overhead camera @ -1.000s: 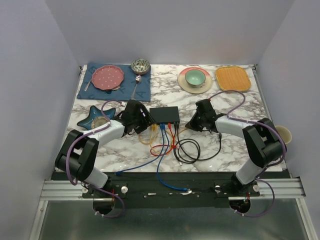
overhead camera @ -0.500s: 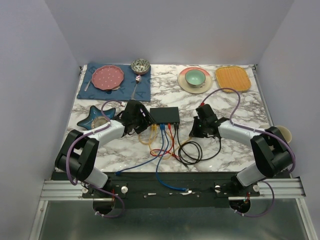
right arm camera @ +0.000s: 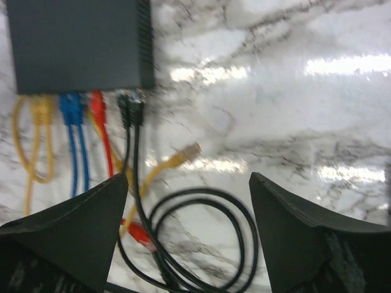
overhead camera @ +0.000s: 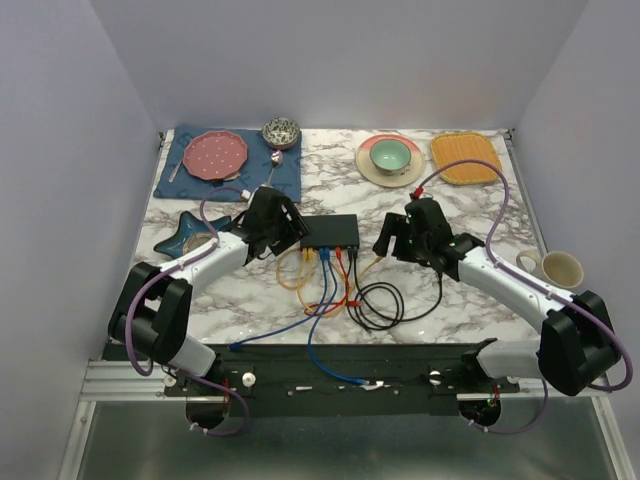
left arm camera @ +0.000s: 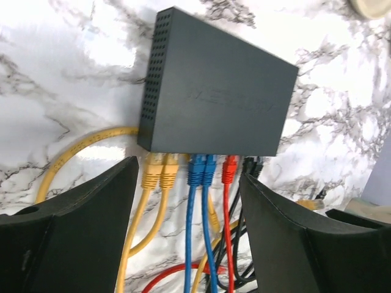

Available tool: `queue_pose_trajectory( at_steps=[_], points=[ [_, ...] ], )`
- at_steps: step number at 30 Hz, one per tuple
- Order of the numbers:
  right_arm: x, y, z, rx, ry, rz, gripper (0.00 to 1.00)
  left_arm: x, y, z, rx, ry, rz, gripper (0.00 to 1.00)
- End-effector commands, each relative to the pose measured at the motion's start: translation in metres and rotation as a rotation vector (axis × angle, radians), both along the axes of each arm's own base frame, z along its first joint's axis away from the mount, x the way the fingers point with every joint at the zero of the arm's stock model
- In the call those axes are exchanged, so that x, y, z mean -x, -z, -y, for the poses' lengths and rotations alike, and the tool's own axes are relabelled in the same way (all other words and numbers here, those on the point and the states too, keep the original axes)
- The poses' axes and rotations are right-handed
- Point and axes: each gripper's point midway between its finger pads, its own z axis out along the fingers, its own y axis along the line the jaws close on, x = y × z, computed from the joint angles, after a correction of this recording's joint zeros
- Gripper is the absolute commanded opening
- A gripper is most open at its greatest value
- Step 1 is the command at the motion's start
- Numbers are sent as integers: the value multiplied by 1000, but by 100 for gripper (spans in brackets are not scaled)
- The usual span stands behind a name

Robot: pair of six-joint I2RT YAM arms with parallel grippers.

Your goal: Pull the plug from the switch port

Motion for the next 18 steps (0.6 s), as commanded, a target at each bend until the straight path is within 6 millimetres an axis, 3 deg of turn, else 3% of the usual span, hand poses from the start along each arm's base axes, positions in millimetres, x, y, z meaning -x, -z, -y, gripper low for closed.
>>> queue_pose_trajectory(
  at_steps=[1,3,4,8,9,10,11,15,18],
  points=[
    [-29,-41,-43,-216,-53,142,76,-21,-35,9,14,33,100,77],
    [-37,-43,-58,-288,-64,156,68,-26,-38,18,47,57,109,77],
    [-41,-51,-69,-348,-74,164,59,-27,-41,26,76,82,119,77],
    [-60,-53,-96,-422,-112,147,44,-28,-27,41,135,119,81,76],
    [-66,-41,-98,-413,-102,121,40,-27,-25,43,146,129,69,75],
    [-72,-43,-100,-430,-89,115,30,-27,-23,46,156,134,67,75],
    [-75,-38,-101,-438,-86,97,26,-23,-15,48,164,149,37,75],
    [-78,-9,-102,-449,-93,36,23,-19,-8,59,209,193,24,70],
    [-64,16,-108,-472,-150,-38,26,-14,0,64,229,216,5,69]
  ],
)
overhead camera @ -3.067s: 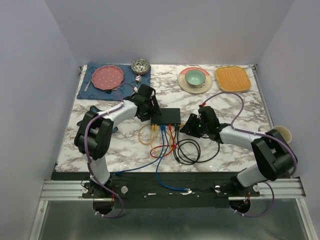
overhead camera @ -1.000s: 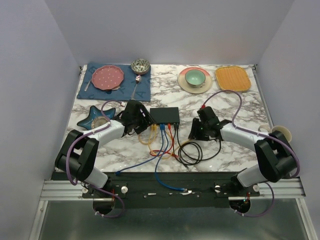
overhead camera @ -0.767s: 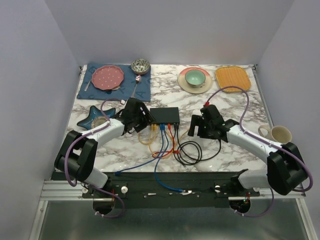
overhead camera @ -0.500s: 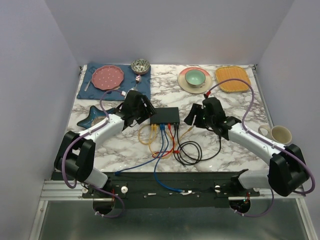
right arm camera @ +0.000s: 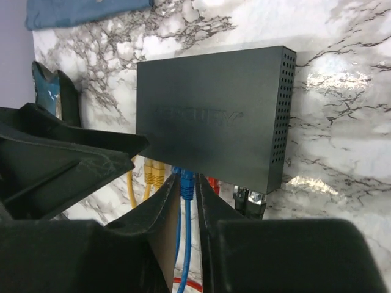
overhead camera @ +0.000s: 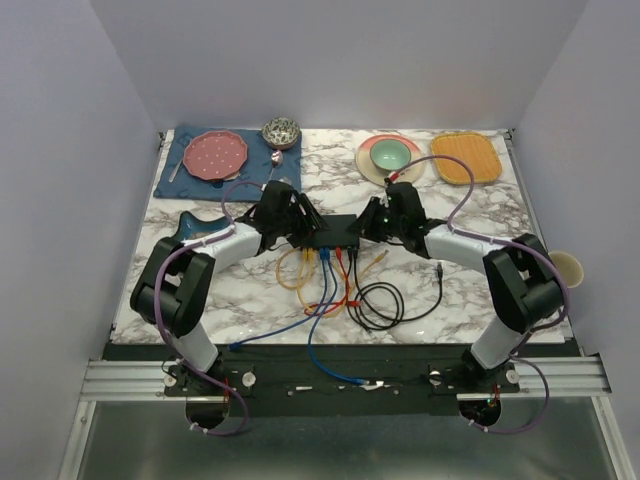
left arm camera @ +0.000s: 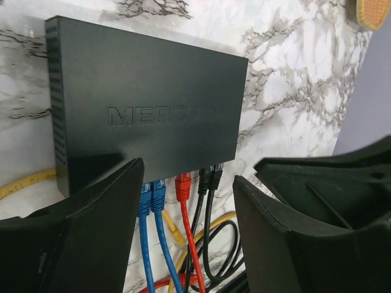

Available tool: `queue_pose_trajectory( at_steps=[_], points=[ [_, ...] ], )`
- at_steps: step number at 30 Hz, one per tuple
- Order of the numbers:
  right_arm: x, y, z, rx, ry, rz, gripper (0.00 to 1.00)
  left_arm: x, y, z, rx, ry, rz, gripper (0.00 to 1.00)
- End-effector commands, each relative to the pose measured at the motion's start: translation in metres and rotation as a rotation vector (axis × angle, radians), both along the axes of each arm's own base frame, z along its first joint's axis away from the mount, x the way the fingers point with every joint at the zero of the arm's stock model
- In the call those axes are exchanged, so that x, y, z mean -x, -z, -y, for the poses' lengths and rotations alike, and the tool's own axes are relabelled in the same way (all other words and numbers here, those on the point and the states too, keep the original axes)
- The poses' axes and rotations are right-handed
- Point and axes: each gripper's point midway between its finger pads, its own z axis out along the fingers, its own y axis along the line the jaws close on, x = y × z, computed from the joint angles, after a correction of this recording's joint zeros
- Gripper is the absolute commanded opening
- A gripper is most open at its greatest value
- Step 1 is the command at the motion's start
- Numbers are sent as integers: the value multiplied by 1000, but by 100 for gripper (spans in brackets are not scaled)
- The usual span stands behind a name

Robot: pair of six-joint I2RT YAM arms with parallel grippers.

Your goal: Pull the plug from the switch port

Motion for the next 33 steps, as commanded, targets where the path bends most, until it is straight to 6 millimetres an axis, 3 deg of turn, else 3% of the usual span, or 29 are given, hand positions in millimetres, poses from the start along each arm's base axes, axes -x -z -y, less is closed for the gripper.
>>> queue_pose_trajectory(
  at_steps=[1,2,9,12,16,19,24,28,33],
  points=[
    [11,17,-13,-83,-88,-48,27,9,0,17,87,73,-7,69],
    [19,29,-8,-77,-86,-74,28,10,5,17,89,73,-18,69],
    [35,52,10,-96,-66,-89,32,9,5,20,98,86,-19,68],
    [38,55,14,-120,-60,-91,39,7,5,22,100,88,-18,69],
    [45,64,20,-146,-46,-117,57,5,4,25,100,99,-23,69],
    [45,64,25,-168,-31,-111,64,1,2,27,90,115,-24,68],
    [49,66,35,-192,-14,-104,65,-7,4,27,63,113,-26,68],
    [50,50,36,-258,-22,-29,71,-12,5,25,51,103,-17,68],
    [45,50,38,-265,-23,-18,70,-19,6,22,30,102,-9,68]
  ],
)
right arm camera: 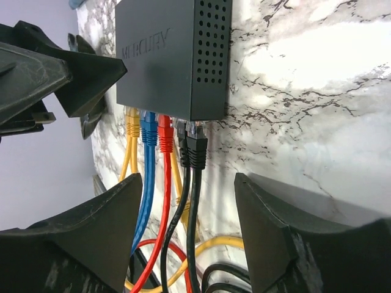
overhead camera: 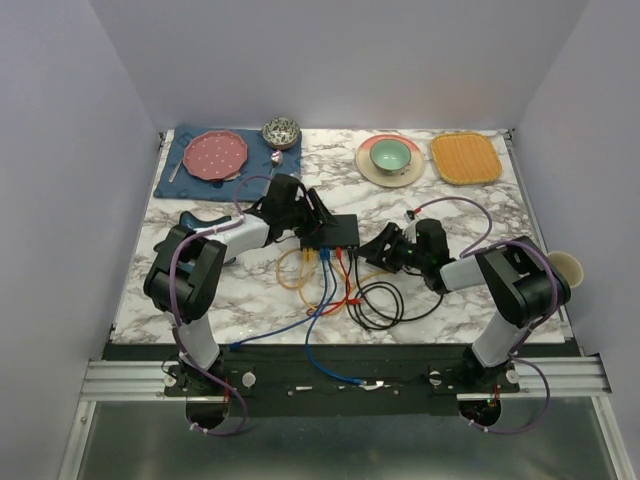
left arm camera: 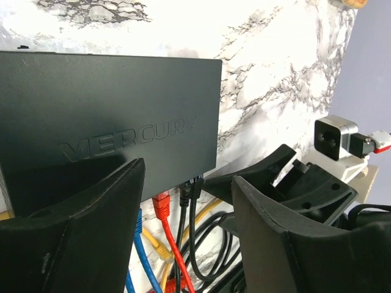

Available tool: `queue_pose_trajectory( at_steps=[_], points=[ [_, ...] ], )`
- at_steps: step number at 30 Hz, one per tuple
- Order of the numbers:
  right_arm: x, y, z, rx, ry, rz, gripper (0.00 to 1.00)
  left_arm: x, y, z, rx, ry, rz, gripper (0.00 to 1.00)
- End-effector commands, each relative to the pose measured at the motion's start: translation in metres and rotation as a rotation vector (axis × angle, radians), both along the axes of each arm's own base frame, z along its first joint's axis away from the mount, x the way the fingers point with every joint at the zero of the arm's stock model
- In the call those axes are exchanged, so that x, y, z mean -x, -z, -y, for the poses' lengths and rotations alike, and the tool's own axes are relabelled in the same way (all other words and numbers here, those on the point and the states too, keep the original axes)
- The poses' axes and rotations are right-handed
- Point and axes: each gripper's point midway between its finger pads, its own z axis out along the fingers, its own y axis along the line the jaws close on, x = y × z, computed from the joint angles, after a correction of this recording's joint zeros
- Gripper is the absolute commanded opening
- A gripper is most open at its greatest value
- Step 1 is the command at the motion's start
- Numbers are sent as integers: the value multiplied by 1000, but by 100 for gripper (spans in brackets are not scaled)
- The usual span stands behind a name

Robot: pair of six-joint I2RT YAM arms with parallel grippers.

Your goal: Pull the plug from the switch port

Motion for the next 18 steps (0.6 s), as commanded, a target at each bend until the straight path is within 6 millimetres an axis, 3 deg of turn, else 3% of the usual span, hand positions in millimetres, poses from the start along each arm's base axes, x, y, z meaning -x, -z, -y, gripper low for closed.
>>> queue_pose_trajectory(
  at_steps=[1,6,10,18],
  points=[
    [-5,2,1,-4,-5,26,69,-6,7,-2,-36,14,-7,68],
    [-19,8,2,-1,32,11,63,-2,24,-5,-62,11,-53,68],
    [-24,16,-1,8,32,-30,52,1,32,-6,-67,9,-71,65],
    [-31,18,-3,-7,63,-77,48,5,42,-9,-77,4,-95,60]
  ],
)
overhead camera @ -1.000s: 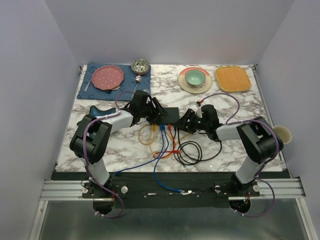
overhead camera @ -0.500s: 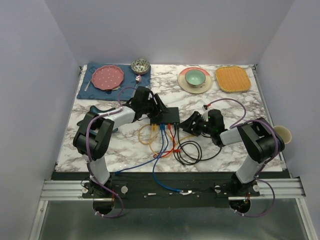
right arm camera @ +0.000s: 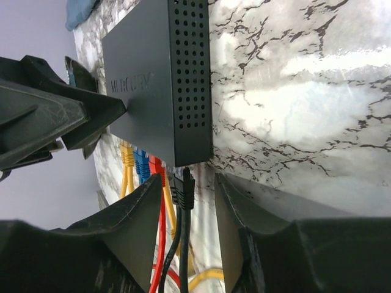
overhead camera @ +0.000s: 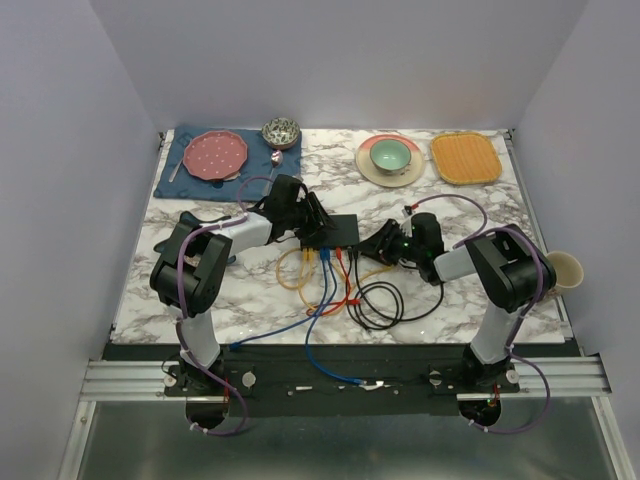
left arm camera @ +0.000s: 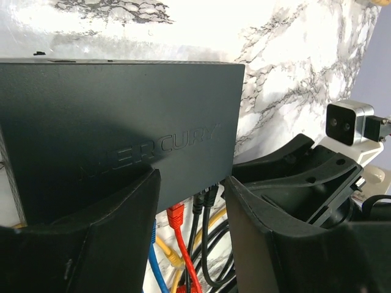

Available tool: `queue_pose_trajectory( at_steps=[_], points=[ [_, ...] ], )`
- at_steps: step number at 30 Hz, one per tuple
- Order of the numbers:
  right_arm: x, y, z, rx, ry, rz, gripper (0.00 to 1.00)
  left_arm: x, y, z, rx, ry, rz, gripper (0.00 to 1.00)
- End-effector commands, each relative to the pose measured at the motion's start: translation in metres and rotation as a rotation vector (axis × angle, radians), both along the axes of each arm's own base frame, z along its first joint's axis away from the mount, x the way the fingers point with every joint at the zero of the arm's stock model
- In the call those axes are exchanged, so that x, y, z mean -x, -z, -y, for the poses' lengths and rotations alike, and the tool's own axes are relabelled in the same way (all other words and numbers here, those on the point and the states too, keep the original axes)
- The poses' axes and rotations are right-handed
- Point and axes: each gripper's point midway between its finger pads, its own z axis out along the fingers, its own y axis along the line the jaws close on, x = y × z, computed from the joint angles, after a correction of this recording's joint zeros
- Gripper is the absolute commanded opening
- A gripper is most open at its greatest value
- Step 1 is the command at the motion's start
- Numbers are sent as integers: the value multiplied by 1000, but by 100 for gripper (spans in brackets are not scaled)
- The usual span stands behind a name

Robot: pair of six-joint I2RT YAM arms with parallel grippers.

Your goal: Pull the plug from the switch port

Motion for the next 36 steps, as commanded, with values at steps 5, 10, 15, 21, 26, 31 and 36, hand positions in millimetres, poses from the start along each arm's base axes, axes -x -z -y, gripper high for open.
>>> queue_pose_trajectory(
  at_steps=[5,10,15,21,26,31,36],
  points=[
    [-13,0,-8,-34,3,-47,44,7,21,-6,-35,0,-57,60],
    [-10,6,-7,-41,5,-63,39,7,20,-4,-28,3,-57,60],
    [-10,7,-11,-61,-9,-71,35,11,24,-4,-23,6,-76,60],
    [-4,9,-12,-49,-41,-76,41,8,18,-4,-16,5,-62,60],
    [11,12,-4,7,-57,-94,46,6,14,-3,-12,10,-51,60],
    [8,12,-4,22,-60,-101,43,8,16,-3,-8,5,-66,60],
    [2,17,-10,-10,-63,-129,40,6,12,-1,12,7,-47,60]
  ],
)
